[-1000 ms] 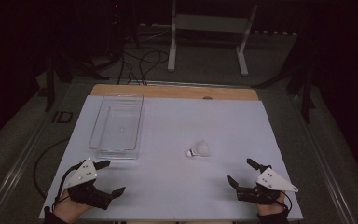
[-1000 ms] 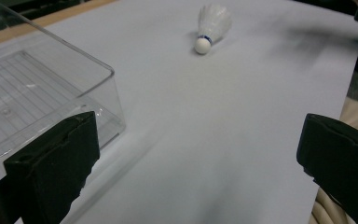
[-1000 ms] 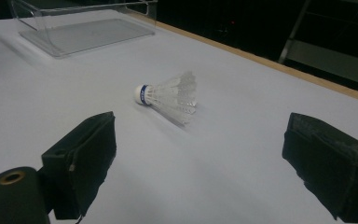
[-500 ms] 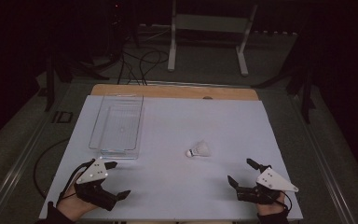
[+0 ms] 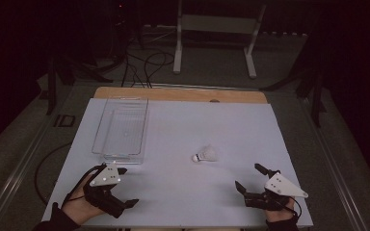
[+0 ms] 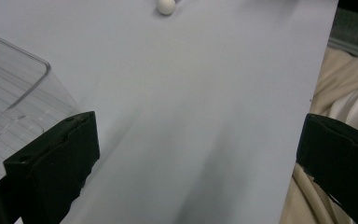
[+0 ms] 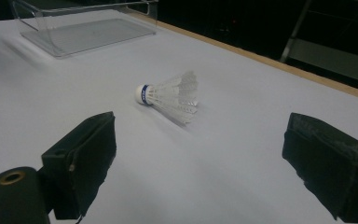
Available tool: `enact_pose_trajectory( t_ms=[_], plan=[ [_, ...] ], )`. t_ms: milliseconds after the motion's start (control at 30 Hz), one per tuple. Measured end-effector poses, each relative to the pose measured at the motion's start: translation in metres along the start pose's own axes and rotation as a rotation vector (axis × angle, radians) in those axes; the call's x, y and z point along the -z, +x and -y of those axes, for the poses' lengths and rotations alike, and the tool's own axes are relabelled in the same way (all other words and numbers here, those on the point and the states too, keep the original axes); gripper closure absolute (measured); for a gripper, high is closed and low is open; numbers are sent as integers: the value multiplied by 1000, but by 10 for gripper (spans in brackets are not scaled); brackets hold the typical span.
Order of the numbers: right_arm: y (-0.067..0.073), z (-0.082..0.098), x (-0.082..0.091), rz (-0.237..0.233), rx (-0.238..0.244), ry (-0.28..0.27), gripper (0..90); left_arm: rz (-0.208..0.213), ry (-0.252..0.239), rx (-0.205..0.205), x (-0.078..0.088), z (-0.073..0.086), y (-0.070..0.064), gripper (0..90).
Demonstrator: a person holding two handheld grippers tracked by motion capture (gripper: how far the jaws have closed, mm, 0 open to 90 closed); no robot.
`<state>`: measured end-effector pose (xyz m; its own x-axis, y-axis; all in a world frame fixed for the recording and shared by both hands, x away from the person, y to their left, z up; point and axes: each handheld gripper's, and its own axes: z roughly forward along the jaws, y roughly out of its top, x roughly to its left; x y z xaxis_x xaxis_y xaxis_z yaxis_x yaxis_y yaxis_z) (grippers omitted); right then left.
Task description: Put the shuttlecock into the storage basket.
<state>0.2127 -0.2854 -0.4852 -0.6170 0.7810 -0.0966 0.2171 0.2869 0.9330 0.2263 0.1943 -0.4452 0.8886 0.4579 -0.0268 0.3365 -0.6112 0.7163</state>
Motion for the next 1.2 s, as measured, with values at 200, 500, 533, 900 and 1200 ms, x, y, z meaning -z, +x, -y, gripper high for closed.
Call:
enact_pose_trajectory(
  t_ms=[200, 500, 533, 900, 1200],
  plan=[
    [0, 0, 0, -1, 0, 1, 96, 17, 29, -17, -5, -5, -1, 0],
    [0, 0, 0, -3, -3, 2, 96, 54, 53, -47, -10, -14, -1, 0],
    [0, 0, 0, -3, -3, 1, 96, 59, 57, -52, -10, -15, -1, 0],
    [0, 0, 0, -3, -1, 0, 96, 104, 108, -93, -20, -25, -1, 0],
    [0, 0, 0, -4, 0, 1, 96, 134, 160, -101, -36, -30, 0, 0]
  ],
)
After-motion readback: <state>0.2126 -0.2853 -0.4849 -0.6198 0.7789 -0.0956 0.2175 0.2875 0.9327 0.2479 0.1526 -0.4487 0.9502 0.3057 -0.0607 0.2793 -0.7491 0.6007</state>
